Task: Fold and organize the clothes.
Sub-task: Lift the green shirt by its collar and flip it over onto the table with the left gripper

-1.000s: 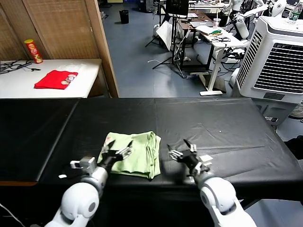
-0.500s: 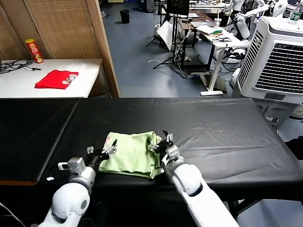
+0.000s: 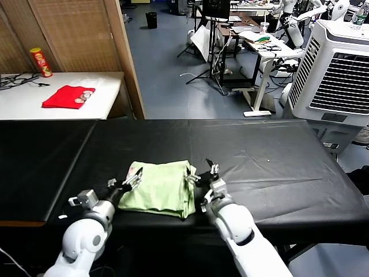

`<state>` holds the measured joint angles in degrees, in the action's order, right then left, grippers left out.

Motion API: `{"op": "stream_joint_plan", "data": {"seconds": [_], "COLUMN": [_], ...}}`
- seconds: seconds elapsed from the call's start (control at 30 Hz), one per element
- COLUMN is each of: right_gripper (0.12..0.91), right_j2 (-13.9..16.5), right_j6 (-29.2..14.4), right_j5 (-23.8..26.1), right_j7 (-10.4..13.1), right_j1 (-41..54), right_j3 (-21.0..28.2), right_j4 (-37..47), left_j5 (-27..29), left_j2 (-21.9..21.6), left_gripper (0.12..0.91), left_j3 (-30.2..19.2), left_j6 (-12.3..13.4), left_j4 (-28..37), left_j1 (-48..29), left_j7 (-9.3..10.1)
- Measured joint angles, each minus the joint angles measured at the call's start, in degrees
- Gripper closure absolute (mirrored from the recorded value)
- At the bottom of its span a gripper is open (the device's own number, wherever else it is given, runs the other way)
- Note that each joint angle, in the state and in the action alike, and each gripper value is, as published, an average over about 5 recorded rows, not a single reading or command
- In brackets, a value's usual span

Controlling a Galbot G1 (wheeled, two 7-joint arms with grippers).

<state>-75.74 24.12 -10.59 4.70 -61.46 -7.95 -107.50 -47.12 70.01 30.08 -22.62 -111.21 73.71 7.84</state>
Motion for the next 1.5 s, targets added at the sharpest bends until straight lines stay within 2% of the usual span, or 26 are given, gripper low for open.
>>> {"op": "stream_joint_plan", "data": {"seconds": [0.17,0.37,0.47,0.57,0.8,0.87,0.93,1.0,1.2,1.37,1.5], "right_gripper": [0.227,0.227,0.227,0.227,0.227,0.227,0.227,0.227,0.227,0.227,0.227], "right_j2": [1.86,2.22,2.1,2.0,1.98,1.95,1.86,1.75,1.63,1.78,1.89], "right_j6": [0.07,0.09,0.12,0.15,0.15,0.15,0.15,0.16,-0.22,-0.34,-0.35], "right_j5": [-2.61,-2.97,-3.0,-3.01,-3.01,-3.0,-2.94,-2.6,-0.13,0.35,0.39], "right_j7": [-0.37,-0.45,-0.45,-0.45,-0.45,-0.45,-0.43,-0.36,-0.28,-0.29,-0.29], "right_j1": [-3.99,-7.1,-7.65,-8.05,-8.79,-8.98,-9.23,-9.58,-10.62,-10.71,-10.45], "right_j3": [-3.08,-4.97,-5.21,-5.35,-6.01,-6.23,-6.5,-6.85,-8.25,-8.84,-8.79], "right_j4": [-5.41,-8.85,-9.45,-9.84,-10.38,-10.52,-10.7,-10.83,-10.28,-9.92,-9.57], "left_j5": [-6.8,-12.27,-13.68,-14.31,-15.86,-15.7,-14.78,-12.76,-1.8,7.27,12.93], "left_j2": [-0.04,-0.28,-0.3,-0.25,-0.12,-0.11,-0.06,-0.01,-1.33,-4.37,-8.51], "left_gripper": [0.232,0.232,0.271,0.402,0.797,0.863,0.892,0.885,0.89,0.89,0.89], "left_j3": [1.71,2.64,2.78,2.9,3.31,3.43,3.63,3.95,5.63,7.92,10.29], "left_j6": [0.45,0.56,0.58,0.59,0.3,0.22,0.09,-0.04,-0.19,-0.47,-0.89], "left_j4": [3.0,5.31,5.69,6.09,6.21,5.96,5.48,4.85,2.52,1.06,-0.08], "left_j1": [-0.51,-0.12,0.39,0.71,1.13,1.2,1.3,1.4,1.35,1.26,1.75], "left_j7": [-0.74,-1.14,-1.22,-1.23,-0.94,-0.79,-0.38,0.35,2.56,3.19,3.13]}}
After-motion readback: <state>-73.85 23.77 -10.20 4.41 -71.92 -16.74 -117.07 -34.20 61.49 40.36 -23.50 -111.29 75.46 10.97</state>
